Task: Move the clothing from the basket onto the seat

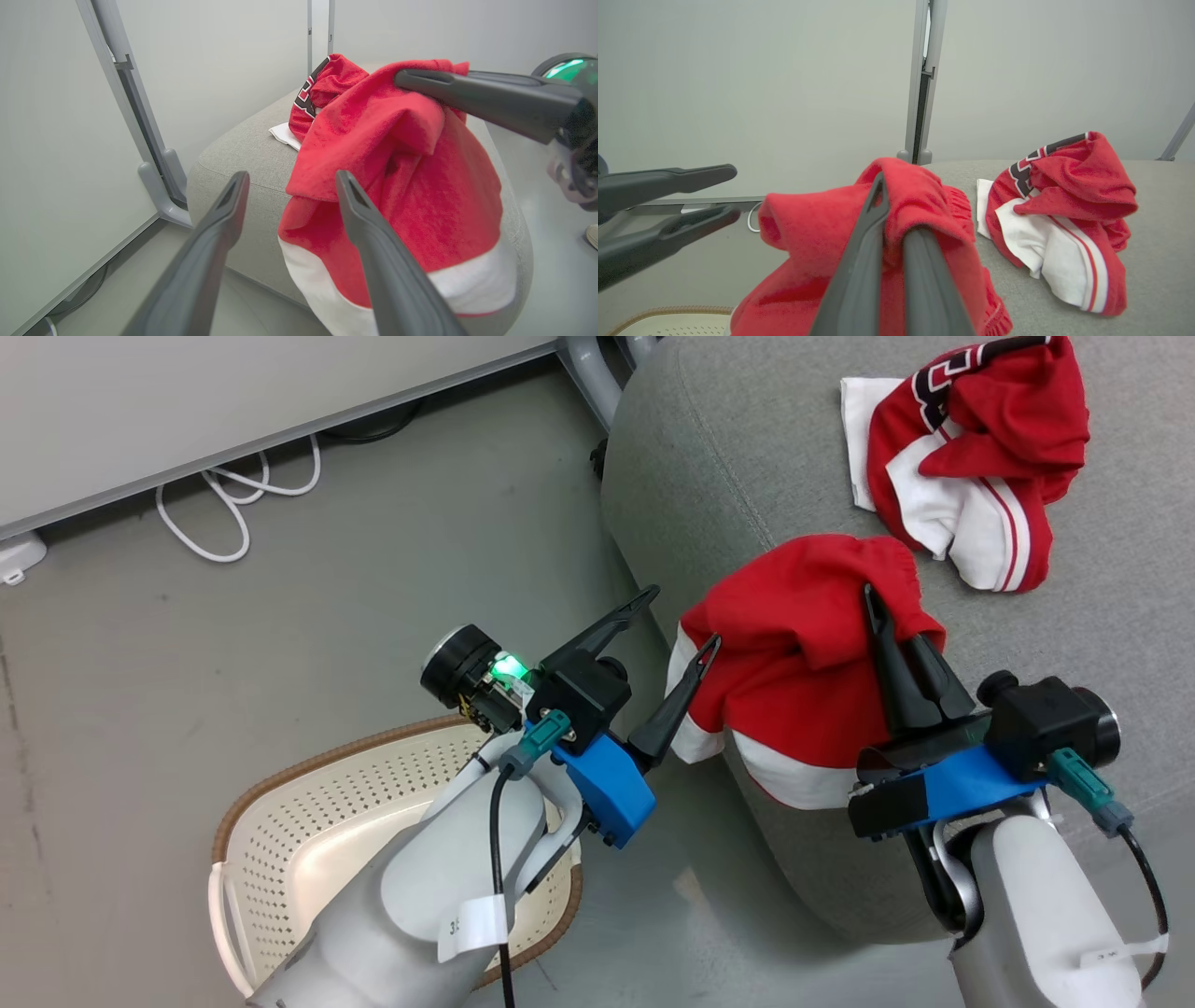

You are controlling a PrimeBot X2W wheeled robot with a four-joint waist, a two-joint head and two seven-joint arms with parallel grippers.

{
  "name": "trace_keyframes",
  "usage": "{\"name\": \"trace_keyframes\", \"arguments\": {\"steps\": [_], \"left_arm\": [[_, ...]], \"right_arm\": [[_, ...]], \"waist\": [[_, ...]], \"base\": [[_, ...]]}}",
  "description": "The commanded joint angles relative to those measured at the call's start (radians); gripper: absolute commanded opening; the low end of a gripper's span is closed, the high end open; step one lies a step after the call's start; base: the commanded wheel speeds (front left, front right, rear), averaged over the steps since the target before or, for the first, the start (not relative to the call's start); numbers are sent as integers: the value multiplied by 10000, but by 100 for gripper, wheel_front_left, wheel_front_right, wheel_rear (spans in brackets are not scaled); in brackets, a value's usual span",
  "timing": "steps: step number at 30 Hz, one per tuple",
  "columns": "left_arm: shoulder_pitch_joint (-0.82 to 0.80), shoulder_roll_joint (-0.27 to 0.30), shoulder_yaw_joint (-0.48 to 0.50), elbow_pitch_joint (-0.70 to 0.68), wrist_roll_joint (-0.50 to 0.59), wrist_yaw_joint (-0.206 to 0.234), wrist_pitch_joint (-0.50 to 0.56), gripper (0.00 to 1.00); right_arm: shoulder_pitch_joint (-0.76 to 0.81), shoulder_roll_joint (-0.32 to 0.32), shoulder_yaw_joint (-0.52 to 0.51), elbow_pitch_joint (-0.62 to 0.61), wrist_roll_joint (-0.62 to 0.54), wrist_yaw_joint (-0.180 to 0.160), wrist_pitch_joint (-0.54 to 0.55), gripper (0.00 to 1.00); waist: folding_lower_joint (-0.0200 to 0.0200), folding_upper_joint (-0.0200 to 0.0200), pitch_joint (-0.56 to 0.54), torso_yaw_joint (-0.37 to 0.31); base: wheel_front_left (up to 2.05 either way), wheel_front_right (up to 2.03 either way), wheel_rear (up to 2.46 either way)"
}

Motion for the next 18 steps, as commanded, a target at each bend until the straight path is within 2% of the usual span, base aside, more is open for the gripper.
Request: {"name": "trace_keyframes", "arguments": {"steps": [1, 12, 18], "left_arm": [[145, 36, -100, 22, 68, -46, -49, 100], [318, 38, -87, -18, 24, -73, -49, 100], [320, 67, -21, -114, 61, -48, -49, 100]], "right_arm": [[379, 7, -252, -248, 41, 1, -41, 0], [1076, 7, -503, -642, 231, 1, -41, 0], [868, 9, -533, -757, 206, 1, -41, 0]], "waist": [[0, -1, 15, -202], [0, -1, -132, -345], [0, -1, -123, -308]], "base": [[0, 0, 0], [0, 0, 0], [0, 0, 0]]}}
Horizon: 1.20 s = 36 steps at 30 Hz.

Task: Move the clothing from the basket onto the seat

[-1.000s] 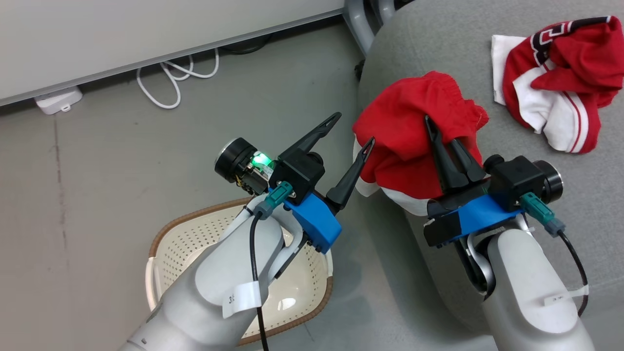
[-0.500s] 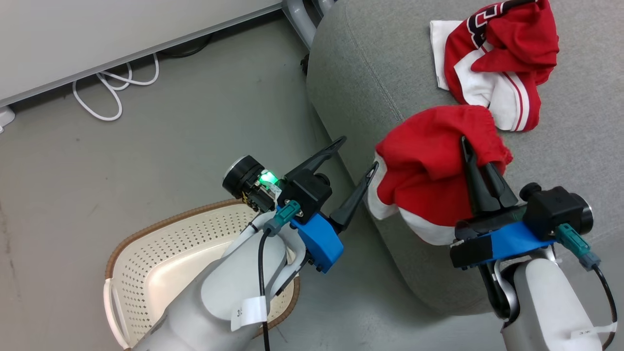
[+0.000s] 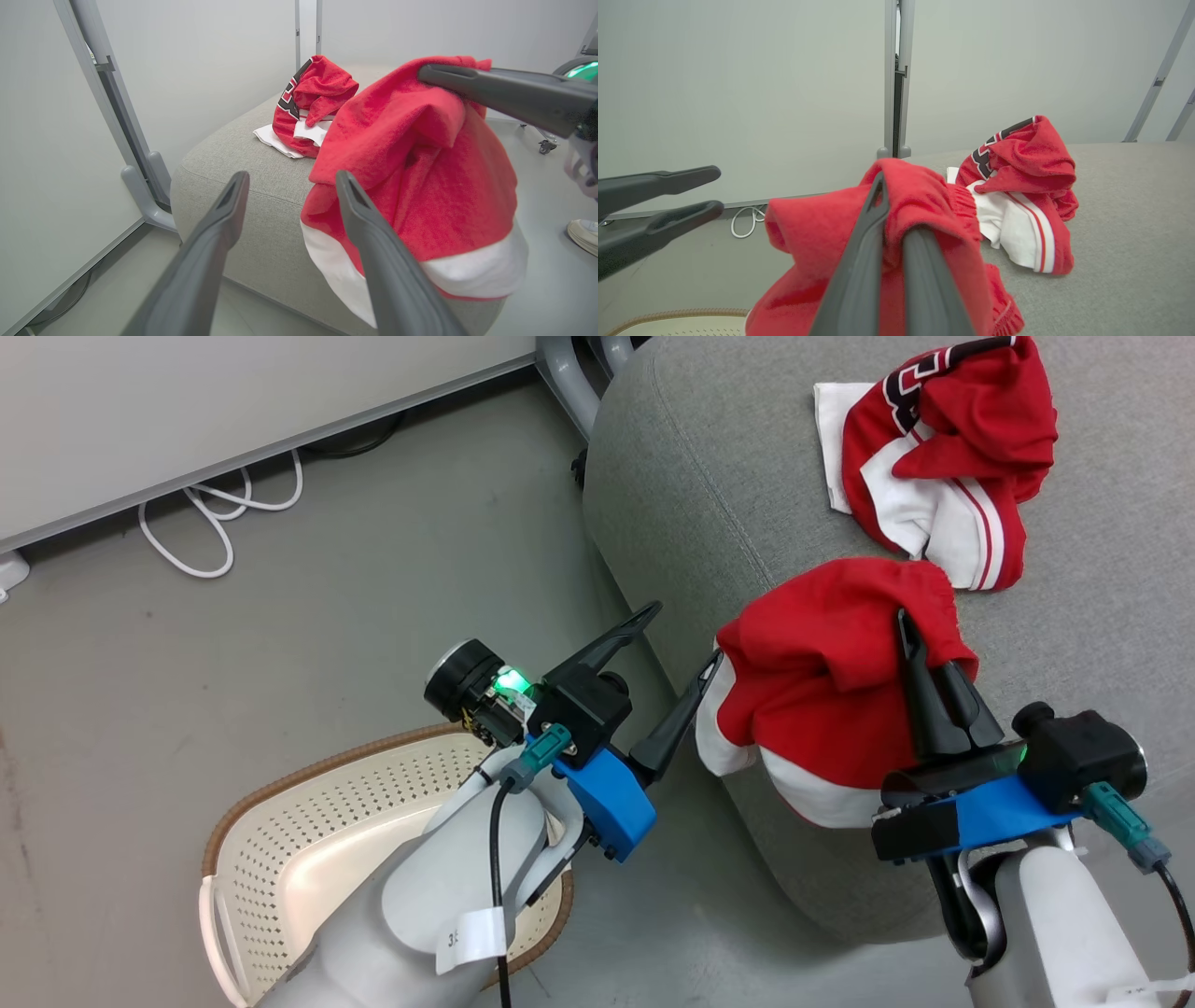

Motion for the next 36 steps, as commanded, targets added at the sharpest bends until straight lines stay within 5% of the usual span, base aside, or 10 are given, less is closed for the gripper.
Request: {"name": "trace_keyframes", "arguments": {"steps": [1, 11, 16, 23, 36], "left_arm": [[48, 73, 39, -43, 59, -17, -48, 100], [-338, 277, 201, -268, 193, 109, -47, 100], [-778, 383, 188, -393, 356, 141, 9, 100], [-1421, 596, 192, -691, 532, 242, 196, 100], [-2095, 844, 87, -1147, 775, 307, 317, 100]], "right_arm": [[-158, 9, -13, -130, -45, 1, -41, 0], [-2089, 7, -449, -583, -17, 1, -39, 0], [-3684, -48, -1479, -928, -180, 1, -41, 0], [-5734, -906, -3482, -1433, -80, 1, -39, 0], [-6517, -2636, -5484, 1104, -264, 1, -38, 0]], "waist": [[0, -1, 26, 21], [0, -1, 876, 192], [0, -1, 1785, 393], [0, -1, 3157, 637], [0, -1, 4623, 994]], "base": [[0, 0, 0], [0, 0, 0], [0, 0, 0], [0, 0, 0], [0, 0, 0]]}}
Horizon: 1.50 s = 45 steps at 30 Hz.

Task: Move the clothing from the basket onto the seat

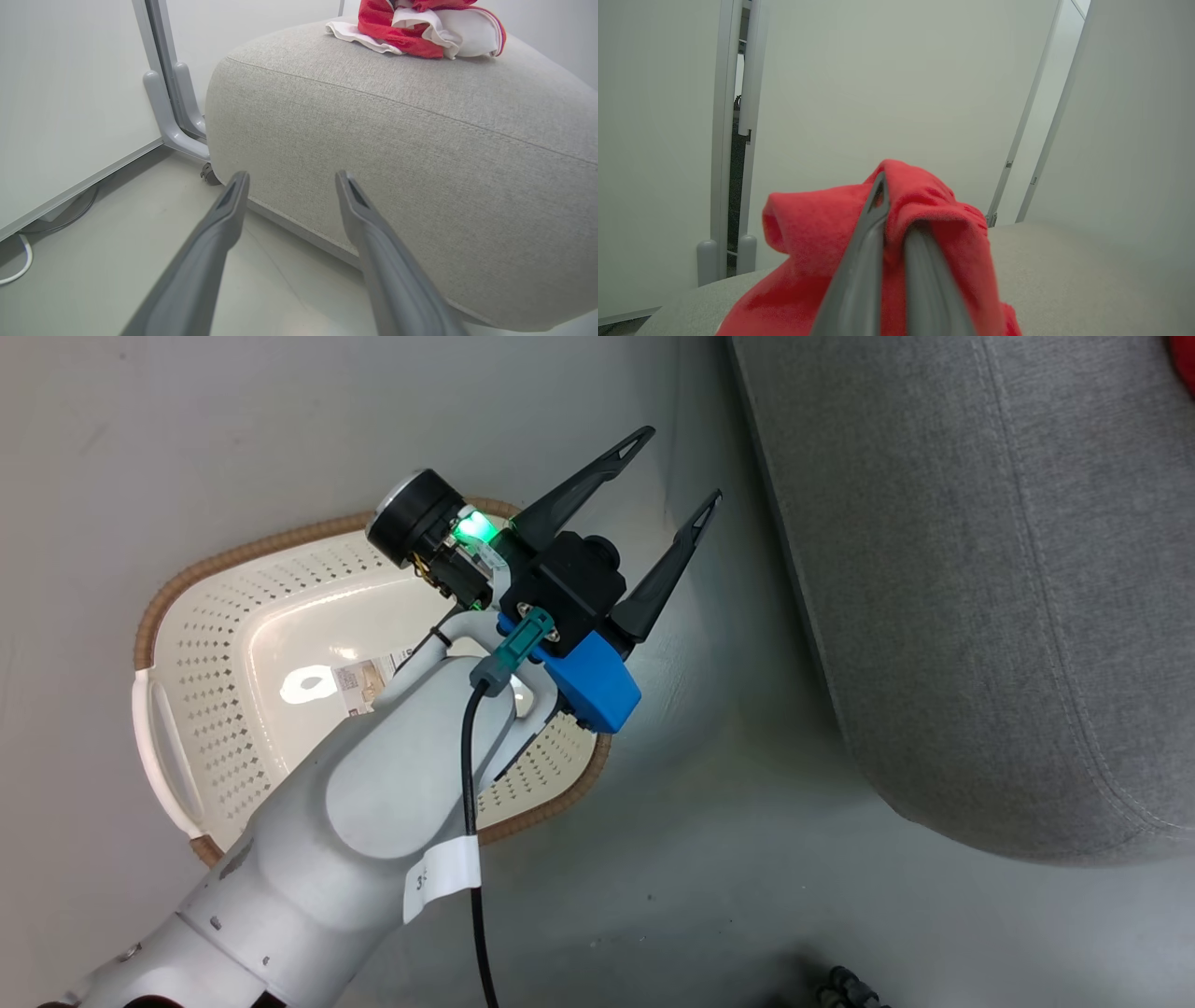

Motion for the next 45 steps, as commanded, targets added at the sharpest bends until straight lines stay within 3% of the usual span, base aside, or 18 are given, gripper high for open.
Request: {"name": "trace_keyframes", "arguments": {"steps": [1, 10, 15, 16, 17, 31, 37, 45], "left_arm": [[-181, 70, 7, -69, 70, 45, -9, 100], [-256, 234, 9, -211, 7, 132, -24, 100], [-165, 285, -17, -203, -72, 178, -35, 100], [-124, 286, -24, -188, -89, 185, -49, 100], [-78, 280, -31, -171, -102, 179, -70, 100], [916, -33, 396, 66, -654, 389, -360, 100], [1643, -45, 1027, -418, -748, 560, -365, 100], [3136, 63, 2602, -1446, -502, 792, -369, 100]], "right_arm": [[101, -109, -45, 586, -127, 1, -34, 0], [152, -119, -509, 2664, -367, 1, -37, 0], [235, 18, -465, 2760, -451, 1, -36, 0], [295, 48, -467, 2644, -398, 1, -36, 76], [392, 100, -457, 2564, -334, 1, -36, 100], [3282, 1003, 181, 253, -15, 1, -36, 100], [4331, 1254, 820, -604, 7, 1, -34, 100], [5692, 1658, 2095, -1596, 208, 1, -36, 100]], "waist": [[-2, 0, 189, 98], [-2, 0, 352, 164], [-2, 0, 221, 98], [-2, 0, 158, 85], [-2, 0, 81, 75], [-2, 0, -1896, 152], [-2, 0, -2905, 348], [-2, 0, -4325, 878]], "base": [[0, 0, 0], [0, 0, 0], [0, 0, 0], [0, 0, 0], [0, 0, 0], [0, 0, 0], [0, 0, 0], [0, 0, 0]]}}
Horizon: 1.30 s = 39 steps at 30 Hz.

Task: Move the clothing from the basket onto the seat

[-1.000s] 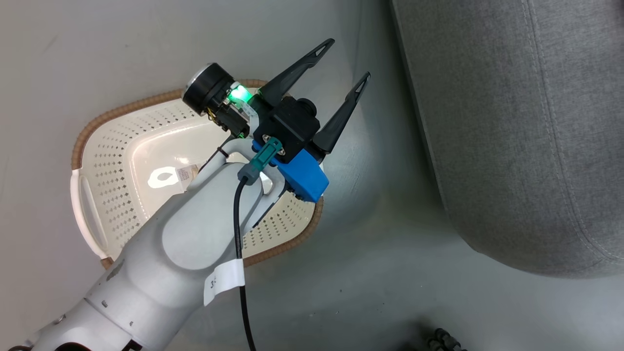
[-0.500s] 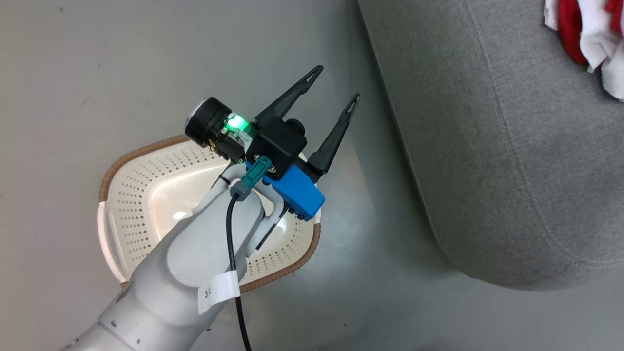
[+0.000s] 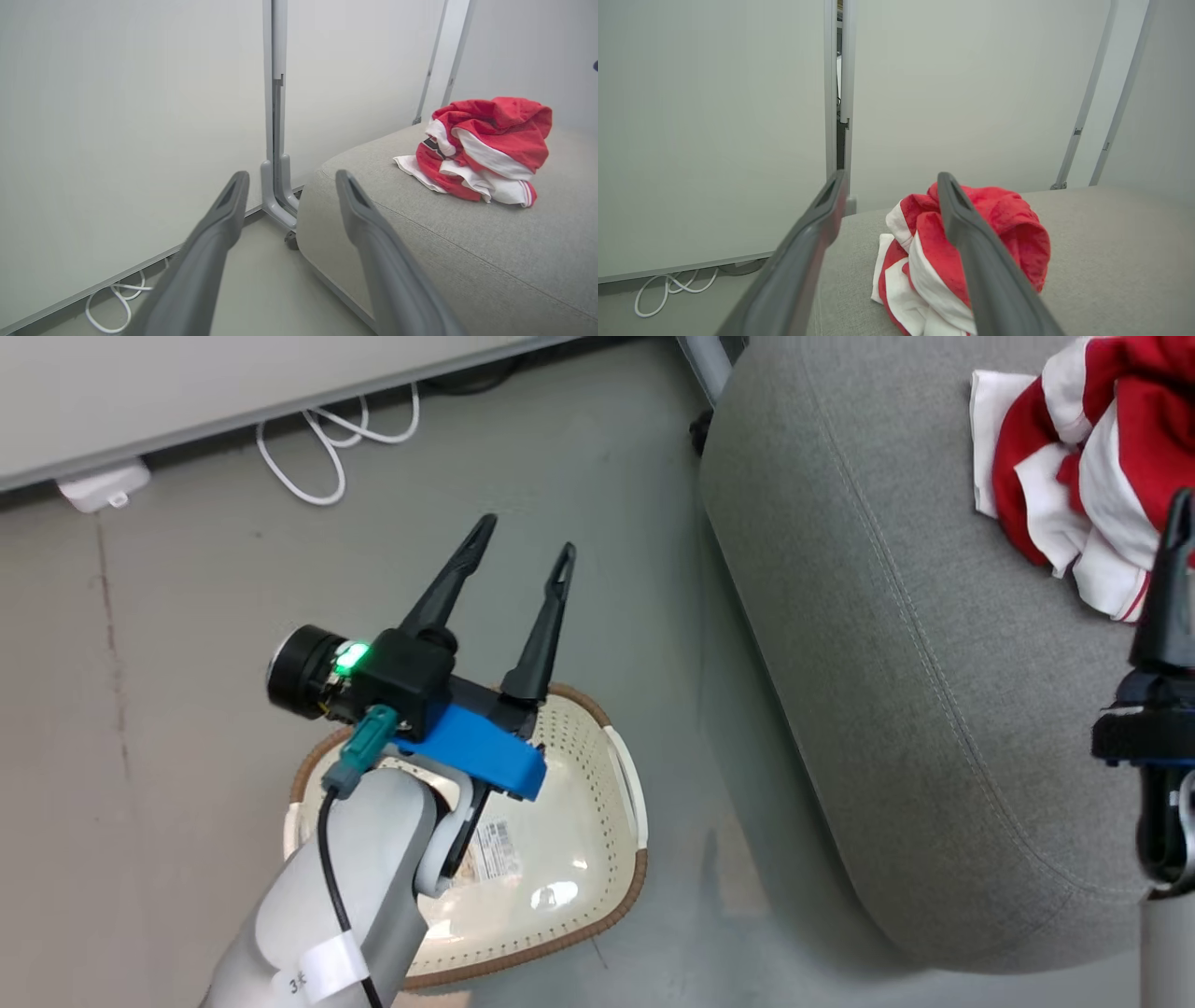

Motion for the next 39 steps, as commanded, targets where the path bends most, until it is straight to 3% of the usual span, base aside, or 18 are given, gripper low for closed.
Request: {"name": "trace_keyframes", "arguments": {"steps": [1, 11, 21, 39], "left_arm": [[319, 46, 303, -171, 92, 49, -44, 100], [2124, -179, 2598, -717, 555, -164, -44, 100], [3470, -576, 4218, -1107, 1179, -504, -46, 100], [4418, -1001, 5215, -728, 1838, -878, -47, 100]], "right_arm": [[330, 92, 228, -122, 52, 1, -37, 100], [1514, 424, 1673, -500, 368, 1, -37, 100], [2248, 564, 2204, -381, 446, 1, -37, 100], [2988, 931, 2605, 479, 639, 1, -37, 100]], "waist": [[1, -1, -627, 381], [1, -1, -1886, 1183], [1, -1, -2664, 1877], [1, -1, -3209, 2429]], "base": [[0, 0, 0], [0, 0, 0], [0, 0, 0], [0, 0, 0]]}}
